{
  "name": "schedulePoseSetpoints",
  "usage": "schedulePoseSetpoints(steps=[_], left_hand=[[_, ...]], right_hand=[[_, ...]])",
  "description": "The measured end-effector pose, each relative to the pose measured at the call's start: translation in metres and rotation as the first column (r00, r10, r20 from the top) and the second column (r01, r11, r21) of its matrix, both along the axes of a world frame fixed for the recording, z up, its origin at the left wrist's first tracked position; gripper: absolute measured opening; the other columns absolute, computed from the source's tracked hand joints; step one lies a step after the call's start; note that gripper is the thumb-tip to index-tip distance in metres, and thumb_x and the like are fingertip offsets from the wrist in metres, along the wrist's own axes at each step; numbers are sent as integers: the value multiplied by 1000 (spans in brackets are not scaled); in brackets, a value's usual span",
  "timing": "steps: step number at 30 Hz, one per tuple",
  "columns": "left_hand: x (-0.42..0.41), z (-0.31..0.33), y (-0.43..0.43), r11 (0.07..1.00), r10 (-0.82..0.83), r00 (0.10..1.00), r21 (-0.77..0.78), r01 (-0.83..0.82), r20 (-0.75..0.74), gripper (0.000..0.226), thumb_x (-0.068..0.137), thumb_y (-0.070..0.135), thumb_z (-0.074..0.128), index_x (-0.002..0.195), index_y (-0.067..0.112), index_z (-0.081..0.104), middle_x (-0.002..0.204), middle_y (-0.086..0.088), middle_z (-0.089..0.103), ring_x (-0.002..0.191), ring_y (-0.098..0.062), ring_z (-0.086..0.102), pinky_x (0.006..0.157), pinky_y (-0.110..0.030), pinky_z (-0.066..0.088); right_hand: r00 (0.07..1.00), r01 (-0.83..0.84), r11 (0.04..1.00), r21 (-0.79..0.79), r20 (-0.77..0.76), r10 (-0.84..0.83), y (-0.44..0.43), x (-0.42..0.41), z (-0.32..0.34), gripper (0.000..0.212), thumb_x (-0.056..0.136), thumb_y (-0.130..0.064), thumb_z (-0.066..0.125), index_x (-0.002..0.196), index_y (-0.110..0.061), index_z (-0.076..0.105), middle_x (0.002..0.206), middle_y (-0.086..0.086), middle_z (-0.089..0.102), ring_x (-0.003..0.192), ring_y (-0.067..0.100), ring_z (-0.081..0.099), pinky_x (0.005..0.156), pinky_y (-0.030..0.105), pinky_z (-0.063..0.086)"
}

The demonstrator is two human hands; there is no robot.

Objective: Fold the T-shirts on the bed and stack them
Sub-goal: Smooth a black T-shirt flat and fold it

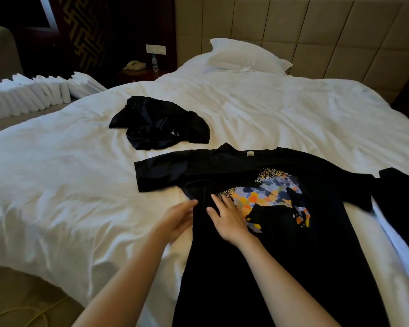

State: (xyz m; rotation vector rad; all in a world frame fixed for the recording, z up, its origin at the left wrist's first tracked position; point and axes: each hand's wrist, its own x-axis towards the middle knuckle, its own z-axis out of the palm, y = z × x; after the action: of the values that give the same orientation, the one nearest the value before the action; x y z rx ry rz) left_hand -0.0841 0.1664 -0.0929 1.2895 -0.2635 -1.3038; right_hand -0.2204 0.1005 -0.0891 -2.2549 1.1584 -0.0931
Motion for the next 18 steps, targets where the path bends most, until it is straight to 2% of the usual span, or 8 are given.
schedulePoseSetpoints(steps=[2,4,5,7,10,12,15,18], left_hand=[[-15,0,8,997,-54,995,57,49,86,9,92,10,56,93,4,63,79,-9,64,62,-13,63,53,-18,53],[-23,-1,13,996,41,988,72,-52,151,12,94,7,54,85,2,61,74,-11,61,61,-16,60,47,-17,51],[-23,-2,16,991,106,978,67,-119,181,14,94,8,52,84,3,59,73,-12,60,63,-20,59,47,-18,51],[-13,-4,19,967,205,932,82,-240,300,16,95,13,50,85,4,58,78,-16,60,71,-28,59,60,-28,50],[-3,-3,26,946,230,867,106,-305,441,29,95,21,52,69,9,48,63,-10,48,61,-24,51,57,-32,37],[-11,3,33,961,156,899,147,-234,410,28,92,27,57,73,10,48,65,-8,48,61,-24,51,55,-30,38],[-27,4,51,976,6,960,205,-67,281,29,86,28,67,97,4,54,84,-9,60,85,-27,60,72,-33,49],[-33,-5,74,988,-27,996,152,14,84,34,86,27,65,106,0,57,95,-12,65,89,-25,63,75,-33,51]], right_hand=[[1000,0,1000,18,2,0,7,-8,-1,52,101,-45,28,150,-32,16,159,-1,5,147,21,0,117,38,6],[1000,-18,1000,18,-20,19,15,-20,-2,52,101,-45,28,150,-33,15,160,-2,4,147,23,-1,117,38,6],[998,-42,999,4,-50,43,19,-27,-2,53,101,-44,27,151,-32,14,160,-2,3,147,22,-2,117,37,4],[987,-110,994,-20,-122,107,25,-43,-2,54,102,-43,23,152,-28,9,160,0,-1,147,19,-7,117,34,-2],[979,-142,990,-26,-155,136,31,-61,-1,54,103,-42,21,152,-26,5,160,1,-6,146,16,-11,116,32,-7],[982,-135,991,-14,-136,132,36,-66,1,54,103,-40,23,152,-25,7,160,1,-6,146,15,-11,116,32,-7],[988,-108,994,-7,-111,107,45,-73,2,53,103,-39,24,152,-25,9,160,1,-3,146,14,-9,116,31,-6],[991,-86,996,16,-106,87,59,-80,-2,52,103,-40,23,152,-27,10,160,-1,-2,146,14,-9,117,33,-5]])
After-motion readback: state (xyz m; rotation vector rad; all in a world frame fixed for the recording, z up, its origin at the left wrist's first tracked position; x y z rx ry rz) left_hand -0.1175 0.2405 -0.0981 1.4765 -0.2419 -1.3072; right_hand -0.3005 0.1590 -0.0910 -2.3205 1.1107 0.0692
